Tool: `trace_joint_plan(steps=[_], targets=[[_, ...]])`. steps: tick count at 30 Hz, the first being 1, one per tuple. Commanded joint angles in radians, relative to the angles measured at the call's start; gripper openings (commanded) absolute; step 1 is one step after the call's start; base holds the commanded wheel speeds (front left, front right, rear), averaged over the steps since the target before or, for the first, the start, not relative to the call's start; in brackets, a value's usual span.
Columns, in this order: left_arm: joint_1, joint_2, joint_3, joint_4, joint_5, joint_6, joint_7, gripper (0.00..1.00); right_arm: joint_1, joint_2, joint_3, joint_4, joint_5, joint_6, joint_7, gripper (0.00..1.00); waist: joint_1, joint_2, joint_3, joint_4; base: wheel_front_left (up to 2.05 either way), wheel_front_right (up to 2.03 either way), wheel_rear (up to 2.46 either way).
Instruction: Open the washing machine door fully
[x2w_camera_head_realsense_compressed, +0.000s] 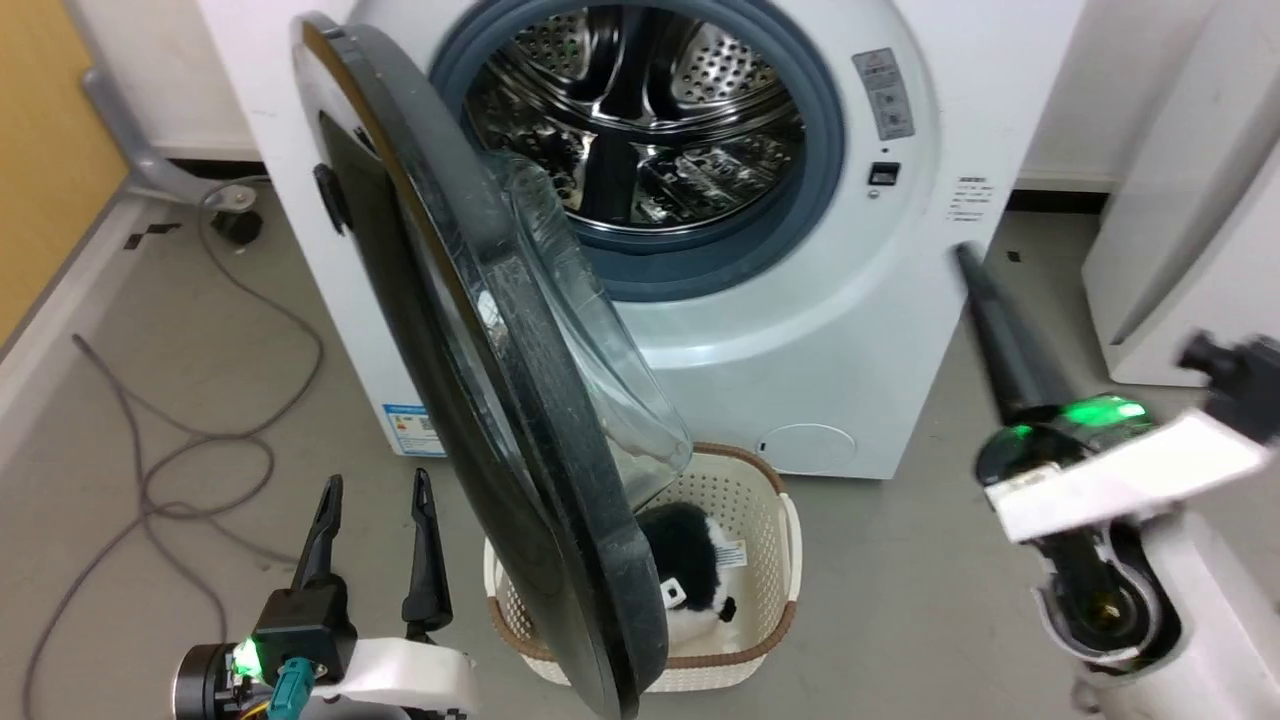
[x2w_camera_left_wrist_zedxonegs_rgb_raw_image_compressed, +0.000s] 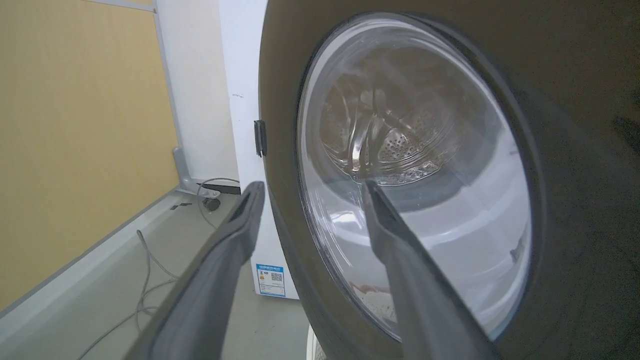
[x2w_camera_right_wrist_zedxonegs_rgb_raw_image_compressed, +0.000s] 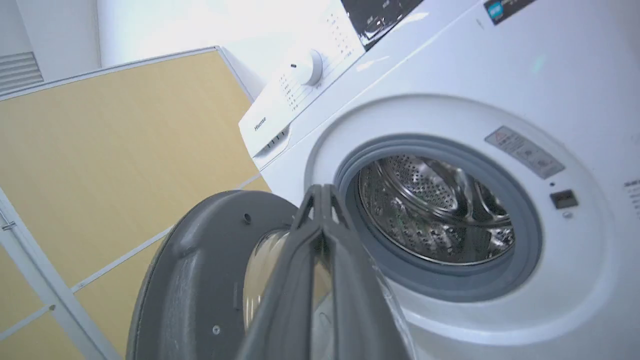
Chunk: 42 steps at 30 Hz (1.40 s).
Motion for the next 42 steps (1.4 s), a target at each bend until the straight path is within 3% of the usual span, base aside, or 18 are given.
trace_joint_plan(steps=[1,4,9,16,22,31,32,33,34,42], targets=[[0.014,0.001,0.005,-0.002,0.007,-0.003,-0.005,1.0,0.0,-0.038,0.011,0.003,-0.097,0.001,-0.063,0.0,0.0,0.0,-0.004,-0.008,0.0,0.0,0.0],[0.018,0.001,0.01,-0.005,0.007,-0.002,-0.005,1.0,0.004,-0.077,-0.006,0.002,-0.293,0.001,-0.102,0.0,0.0,0.0,-0.006,-0.019,0.0,0.0,0.0],[0.022,0.001,0.012,-0.008,0.006,-0.001,-0.005,1.0,0.077,-0.018,-0.155,-0.091,-0.617,0.001,-0.105,0.0,0.0,0.0,-0.004,-0.029,0.0,0.0,0.0],[0.022,0.001,0.008,-0.008,0.004,-0.002,-0.005,1.0,0.211,0.043,-0.239,-0.142,-0.902,0.001,-0.105,0.0,0.0,0.0,-0.003,-0.03,0.0,0.0,0.0],[0.021,0.001,0.005,-0.008,0.003,-0.001,-0.005,1.0,0.328,0.153,-0.336,-0.11,-0.937,0.001,-0.105,0.0,0.0,0.0,-0.002,-0.026,0.0,0.0,0.0],[0.027,0.001,0.003,-0.004,0.006,-0.004,-0.005,1.0,0.422,0.208,-0.367,0.008,-0.924,0.001,-0.105,0.0,0.0,0.0,-0.009,-0.023,0.0,0.0,0.0],[0.027,0.001,0.003,-0.003,0.007,-0.004,-0.005,1.0,0.429,0.211,-0.367,0.021,-0.923,0.001,-0.105,0.11,0.0,0.0,-0.009,-0.022,0.0,0.0,0.0],[0.028,0.001,0.003,-0.003,0.007,-0.004,-0.005,1.0,0.431,0.213,-0.365,0.025,-0.923,0.001,-0.105,0.91,0.0,0.0,-0.01,-0.022,0.0,0.0,0.0],[0.028,0.001,0.004,-0.002,0.008,-0.004,-0.005,1.0,0.433,0.215,-0.366,0.028,-0.926,0.001,-0.105,1.0,0.0,0.0,-0.01,-0.022,0.0,0.0,0.0],[0.031,0.001,0.004,0.001,0.008,-0.005,-0.005,1.0,0.44,0.223,-0.381,0.04,-0.944,0.001,-0.105,1.0,0.0,0.0,-0.013,-0.018,0.0,0.0,0.0]])
